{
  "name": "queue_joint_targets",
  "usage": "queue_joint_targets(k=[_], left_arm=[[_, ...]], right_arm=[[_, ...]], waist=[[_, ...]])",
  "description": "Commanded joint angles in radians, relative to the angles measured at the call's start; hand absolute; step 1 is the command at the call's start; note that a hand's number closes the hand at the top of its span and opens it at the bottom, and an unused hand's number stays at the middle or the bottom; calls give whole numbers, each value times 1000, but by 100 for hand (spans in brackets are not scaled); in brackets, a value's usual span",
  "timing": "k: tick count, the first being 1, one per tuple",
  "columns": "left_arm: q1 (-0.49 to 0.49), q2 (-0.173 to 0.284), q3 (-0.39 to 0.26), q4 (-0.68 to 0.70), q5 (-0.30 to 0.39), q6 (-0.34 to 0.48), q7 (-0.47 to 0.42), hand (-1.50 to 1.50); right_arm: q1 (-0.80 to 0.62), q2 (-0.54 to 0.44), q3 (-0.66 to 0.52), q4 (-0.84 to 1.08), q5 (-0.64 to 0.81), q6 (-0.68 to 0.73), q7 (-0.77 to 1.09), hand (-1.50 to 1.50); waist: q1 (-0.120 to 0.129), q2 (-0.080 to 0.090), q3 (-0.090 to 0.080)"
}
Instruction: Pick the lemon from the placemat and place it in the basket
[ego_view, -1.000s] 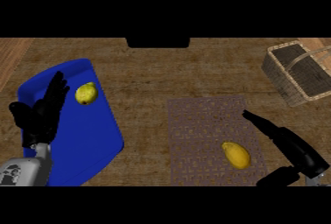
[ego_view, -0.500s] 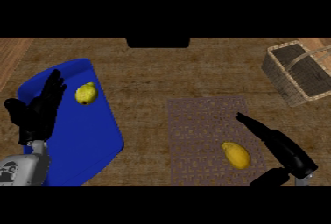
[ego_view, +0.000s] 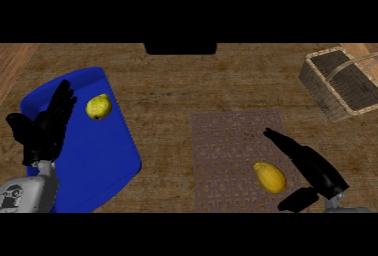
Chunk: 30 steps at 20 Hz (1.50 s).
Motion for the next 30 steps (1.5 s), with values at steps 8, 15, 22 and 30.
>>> queue_joint_targets(k=[8,15,22,30], left_arm=[[33,-16,42,-80,-15,-27,38,0],[-24,-52,14,-51,-72,14,61,0],[-17,-2,72,1,-10,-64,9,0],[12,-25,48,-32,-31,-50,27,0]], right_arm=[[-18,33,-6,87,75,-35,-62,-150],[-66,67,3,165,117,-47,-49,-150],[-117,44,84,308,185,-36,-166,150],[1,32,89,266,188,-71,-233,150]], waist=[[1,0,0],[0,0,0],[7,2,0],[0,0,0]])
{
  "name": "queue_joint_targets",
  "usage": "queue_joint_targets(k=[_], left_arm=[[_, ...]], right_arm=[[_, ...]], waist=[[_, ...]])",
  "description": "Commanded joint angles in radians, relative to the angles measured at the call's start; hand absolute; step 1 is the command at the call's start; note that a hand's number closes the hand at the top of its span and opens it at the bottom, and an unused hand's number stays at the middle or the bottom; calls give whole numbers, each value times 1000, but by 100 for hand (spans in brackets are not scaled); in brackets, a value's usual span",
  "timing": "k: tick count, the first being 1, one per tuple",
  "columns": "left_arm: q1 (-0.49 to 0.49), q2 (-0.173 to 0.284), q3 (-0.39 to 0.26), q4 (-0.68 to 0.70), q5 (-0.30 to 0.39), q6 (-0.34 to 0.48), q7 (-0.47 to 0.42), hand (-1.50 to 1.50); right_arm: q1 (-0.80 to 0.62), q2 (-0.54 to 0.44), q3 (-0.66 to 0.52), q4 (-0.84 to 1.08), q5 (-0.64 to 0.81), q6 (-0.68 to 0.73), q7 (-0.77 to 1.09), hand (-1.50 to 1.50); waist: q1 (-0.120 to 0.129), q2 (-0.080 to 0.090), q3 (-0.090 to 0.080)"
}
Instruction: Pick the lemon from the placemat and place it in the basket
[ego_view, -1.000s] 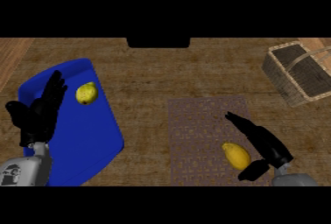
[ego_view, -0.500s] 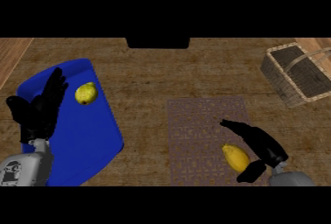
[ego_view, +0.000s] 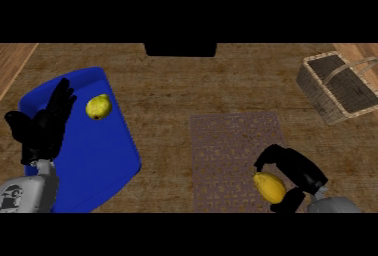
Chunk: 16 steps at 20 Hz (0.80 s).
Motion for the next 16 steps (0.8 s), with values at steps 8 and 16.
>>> queue_joint_targets(k=[8,16], left_arm=[[-15,-6,-8,2,2,-9,-11,0],[-58,-29,-61,-1,-5,-32,-4,0]], right_arm=[[-192,264,-262,98,-58,-198,579,150],[-500,269,-321,191,-165,-645,904,150]], waist=[[35,40,23],[121,44,28]])
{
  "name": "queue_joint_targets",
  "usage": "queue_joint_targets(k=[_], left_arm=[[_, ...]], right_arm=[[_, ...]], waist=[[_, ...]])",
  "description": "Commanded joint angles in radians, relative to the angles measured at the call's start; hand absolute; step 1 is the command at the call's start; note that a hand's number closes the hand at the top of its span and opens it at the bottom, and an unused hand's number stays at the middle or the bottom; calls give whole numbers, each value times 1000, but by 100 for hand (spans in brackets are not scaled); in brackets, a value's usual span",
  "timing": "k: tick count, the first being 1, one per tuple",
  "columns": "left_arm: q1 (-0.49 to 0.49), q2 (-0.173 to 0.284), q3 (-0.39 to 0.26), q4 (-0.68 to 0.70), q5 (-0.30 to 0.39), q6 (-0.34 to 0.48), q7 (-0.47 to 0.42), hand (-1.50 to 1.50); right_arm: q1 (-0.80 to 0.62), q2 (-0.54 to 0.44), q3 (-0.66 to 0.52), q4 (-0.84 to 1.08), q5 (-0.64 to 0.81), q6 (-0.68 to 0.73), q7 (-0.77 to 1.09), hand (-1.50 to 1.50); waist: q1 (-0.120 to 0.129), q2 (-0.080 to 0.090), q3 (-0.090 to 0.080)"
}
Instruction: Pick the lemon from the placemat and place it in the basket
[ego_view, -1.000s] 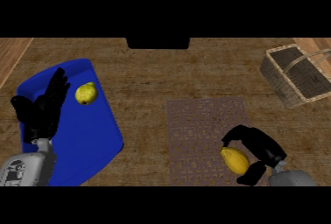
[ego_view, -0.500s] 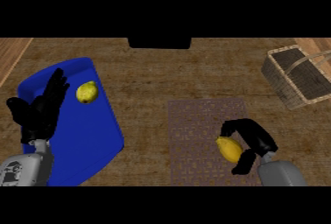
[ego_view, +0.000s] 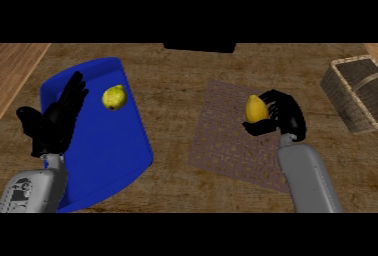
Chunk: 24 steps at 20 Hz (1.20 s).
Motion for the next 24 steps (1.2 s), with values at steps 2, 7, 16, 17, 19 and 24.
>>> queue_joint_targets(k=[2,7,16,17,19,24], left_arm=[[-24,-7,-17,3,2,-11,12,0],[-18,-17,-22,33,-14,-1,-14,0],[48,-2,9,31,-19,12,-33,0],[-49,6,25,27,-8,27,41,0],[-16,-4,7,-4,-26,39,50,0],[-4,-4,16,-1,-23,39,26,0]], right_arm=[[-195,15,-2,76,-33,-348,129,150],[-389,15,26,165,11,-624,163,150],[-771,15,75,489,268,-757,531,150],[-839,4,19,518,263,-703,529,150],[-860,-52,-16,557,260,-710,514,150],[-944,-95,-70,622,321,-832,555,150]], waist=[[42,3,3],[22,0,-1],[-42,-18,-4],[-52,-15,-3],[-55,-16,-2],[-50,-13,-2]])
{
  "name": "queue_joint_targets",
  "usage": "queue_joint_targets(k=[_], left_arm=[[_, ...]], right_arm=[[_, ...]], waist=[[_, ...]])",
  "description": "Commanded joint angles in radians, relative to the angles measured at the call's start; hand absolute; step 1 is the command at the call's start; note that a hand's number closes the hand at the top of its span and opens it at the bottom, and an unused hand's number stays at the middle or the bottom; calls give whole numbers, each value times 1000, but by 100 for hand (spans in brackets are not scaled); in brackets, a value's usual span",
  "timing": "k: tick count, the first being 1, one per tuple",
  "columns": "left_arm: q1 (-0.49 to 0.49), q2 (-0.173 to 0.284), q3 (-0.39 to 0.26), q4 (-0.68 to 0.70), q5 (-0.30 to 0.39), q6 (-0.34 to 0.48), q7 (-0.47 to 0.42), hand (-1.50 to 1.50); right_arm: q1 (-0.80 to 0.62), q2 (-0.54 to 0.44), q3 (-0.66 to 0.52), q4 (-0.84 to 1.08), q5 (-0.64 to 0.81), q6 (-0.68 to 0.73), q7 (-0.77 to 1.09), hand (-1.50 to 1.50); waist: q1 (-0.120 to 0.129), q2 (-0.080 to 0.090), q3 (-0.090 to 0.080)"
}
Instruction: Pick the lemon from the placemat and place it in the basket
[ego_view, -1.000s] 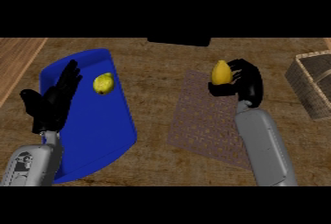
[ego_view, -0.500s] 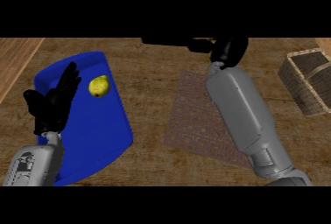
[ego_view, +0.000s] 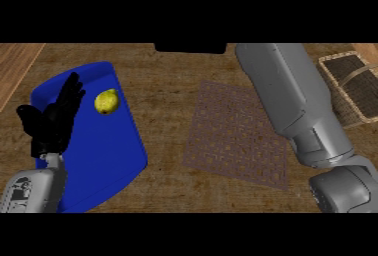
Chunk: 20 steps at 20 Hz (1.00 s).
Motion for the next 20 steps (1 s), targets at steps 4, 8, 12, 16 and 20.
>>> queue_joint_targets(k=[4,8,12,16,20], left_arm=[[5,-4,-3,1,3,-6,15,0],[10,11,-6,-25,9,-29,13,0],[-66,23,23,23,12,-12,40,0],[-57,11,19,34,11,-12,11,0],[-11,17,18,4,19,-32,7,0]], right_arm=[[-142,-136,-70,153,53,-48,61,150],[-206,-197,-97,246,81,-34,110,150],[-217,-271,-93,323,113,19,103,150],[-226,-301,-107,364,101,44,76,150],[-179,-312,-115,400,96,30,63,150]], waist=[[-4,3,1],[8,6,0],[1,11,0],[2,12,1],[7,9,1]])
